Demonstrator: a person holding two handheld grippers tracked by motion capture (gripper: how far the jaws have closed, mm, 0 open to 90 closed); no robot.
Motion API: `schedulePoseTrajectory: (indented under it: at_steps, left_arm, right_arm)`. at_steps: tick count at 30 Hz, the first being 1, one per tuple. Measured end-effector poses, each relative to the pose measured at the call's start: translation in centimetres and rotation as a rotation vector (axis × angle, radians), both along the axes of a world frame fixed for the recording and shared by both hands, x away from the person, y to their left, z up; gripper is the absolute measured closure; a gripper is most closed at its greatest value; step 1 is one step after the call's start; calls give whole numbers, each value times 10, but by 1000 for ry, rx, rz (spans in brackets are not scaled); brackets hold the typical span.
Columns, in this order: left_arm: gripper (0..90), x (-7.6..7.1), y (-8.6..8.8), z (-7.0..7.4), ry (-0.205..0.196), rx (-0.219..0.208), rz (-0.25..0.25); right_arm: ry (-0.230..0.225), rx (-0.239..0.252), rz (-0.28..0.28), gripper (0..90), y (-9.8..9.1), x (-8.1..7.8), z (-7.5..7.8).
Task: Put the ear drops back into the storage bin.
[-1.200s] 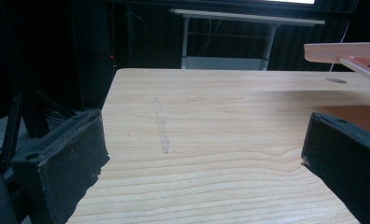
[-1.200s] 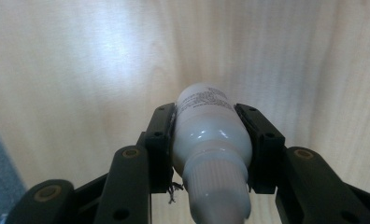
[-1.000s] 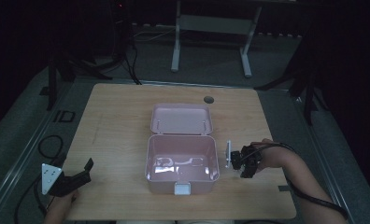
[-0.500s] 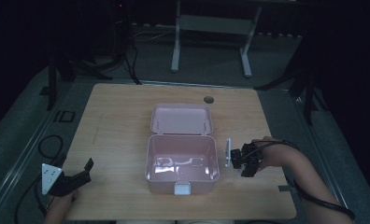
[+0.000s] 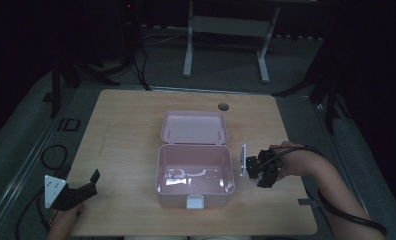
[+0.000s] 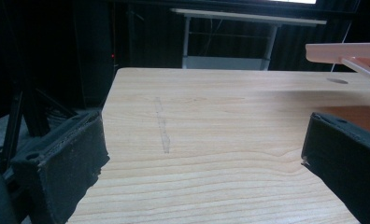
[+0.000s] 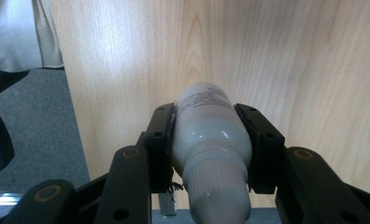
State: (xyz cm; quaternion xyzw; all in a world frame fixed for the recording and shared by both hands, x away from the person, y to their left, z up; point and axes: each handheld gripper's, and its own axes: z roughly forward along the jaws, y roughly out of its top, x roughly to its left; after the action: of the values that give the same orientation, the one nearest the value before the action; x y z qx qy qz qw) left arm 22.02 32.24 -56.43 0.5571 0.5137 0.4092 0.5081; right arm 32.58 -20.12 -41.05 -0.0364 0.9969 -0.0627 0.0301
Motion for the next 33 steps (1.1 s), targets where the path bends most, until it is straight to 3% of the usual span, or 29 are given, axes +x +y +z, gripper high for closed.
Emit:
schedulePoseTrajectory:
  at_steps: [19, 24, 33]
  left_arm:
    - [4, 0, 0, 0, -1, 0, 2]
    - [4, 0, 0, 0, 0, 0, 2]
    - [4, 0, 0, 0, -1, 0, 0]
  right_arm:
    - [-44, 7, 1, 598, 22, -2, 37]
    - [-46, 38, 11, 598, 32, -3, 48]
    - [-53, 41, 25, 598, 55, 0, 56]
